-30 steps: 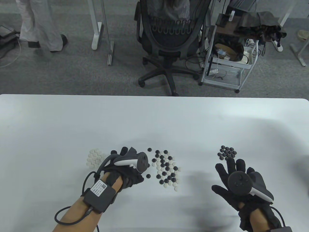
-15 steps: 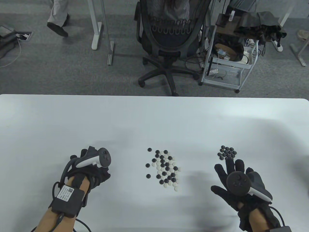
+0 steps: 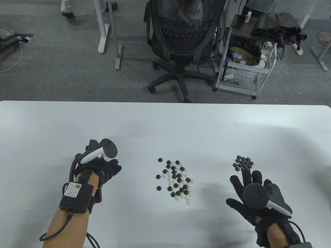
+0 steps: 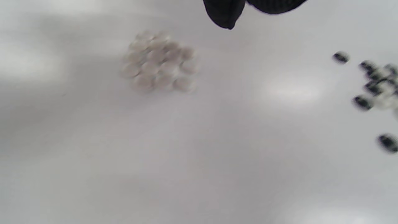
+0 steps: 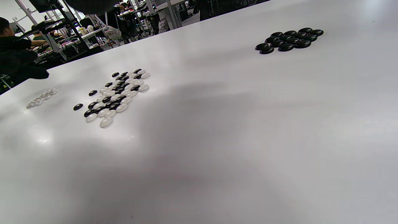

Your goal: Go stone sorting task

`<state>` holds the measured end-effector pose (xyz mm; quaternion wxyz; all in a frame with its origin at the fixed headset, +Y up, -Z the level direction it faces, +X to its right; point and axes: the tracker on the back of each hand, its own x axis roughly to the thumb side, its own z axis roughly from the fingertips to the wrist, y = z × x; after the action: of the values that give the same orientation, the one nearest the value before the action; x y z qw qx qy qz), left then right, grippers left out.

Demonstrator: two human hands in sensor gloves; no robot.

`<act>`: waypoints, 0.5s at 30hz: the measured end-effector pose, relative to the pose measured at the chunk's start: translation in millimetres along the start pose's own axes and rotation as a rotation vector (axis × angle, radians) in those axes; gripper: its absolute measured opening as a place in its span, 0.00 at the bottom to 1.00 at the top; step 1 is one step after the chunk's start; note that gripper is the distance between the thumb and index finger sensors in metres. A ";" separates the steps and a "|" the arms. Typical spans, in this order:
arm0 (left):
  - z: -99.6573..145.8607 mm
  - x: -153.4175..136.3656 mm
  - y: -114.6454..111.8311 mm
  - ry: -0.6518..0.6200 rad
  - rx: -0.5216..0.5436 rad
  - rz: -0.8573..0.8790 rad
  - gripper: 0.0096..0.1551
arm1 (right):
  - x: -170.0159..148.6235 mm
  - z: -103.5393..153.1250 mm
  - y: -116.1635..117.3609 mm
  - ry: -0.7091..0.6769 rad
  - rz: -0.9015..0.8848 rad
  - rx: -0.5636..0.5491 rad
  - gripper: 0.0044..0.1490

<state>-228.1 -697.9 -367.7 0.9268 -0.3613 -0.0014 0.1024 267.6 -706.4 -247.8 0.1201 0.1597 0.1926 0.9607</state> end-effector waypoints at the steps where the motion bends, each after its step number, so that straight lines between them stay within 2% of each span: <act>1: -0.2 7.0 3.4 -0.019 0.002 0.013 0.40 | 0.0 0.1 -0.1 0.000 0.000 -0.001 0.55; 5: -8.4 58.7 7.7 -0.127 -0.022 -0.039 0.40 | -0.4 -0.2 0.0 0.001 -0.003 -0.002 0.55; 11: -32.3 149.6 -18.7 -0.271 -0.103 -0.226 0.40 | -0.4 0.1 -0.1 0.004 -0.005 0.001 0.55; 15: -50.9 189.7 -29.0 -0.307 -0.122 -0.276 0.40 | -1.1 0.6 -0.6 0.002 -0.010 -0.002 0.55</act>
<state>-33.0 -716.6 -399.3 0.8974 -0.3933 -0.1982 0.0281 268.9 -706.1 -247.8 0.1247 0.1578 0.1923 0.9605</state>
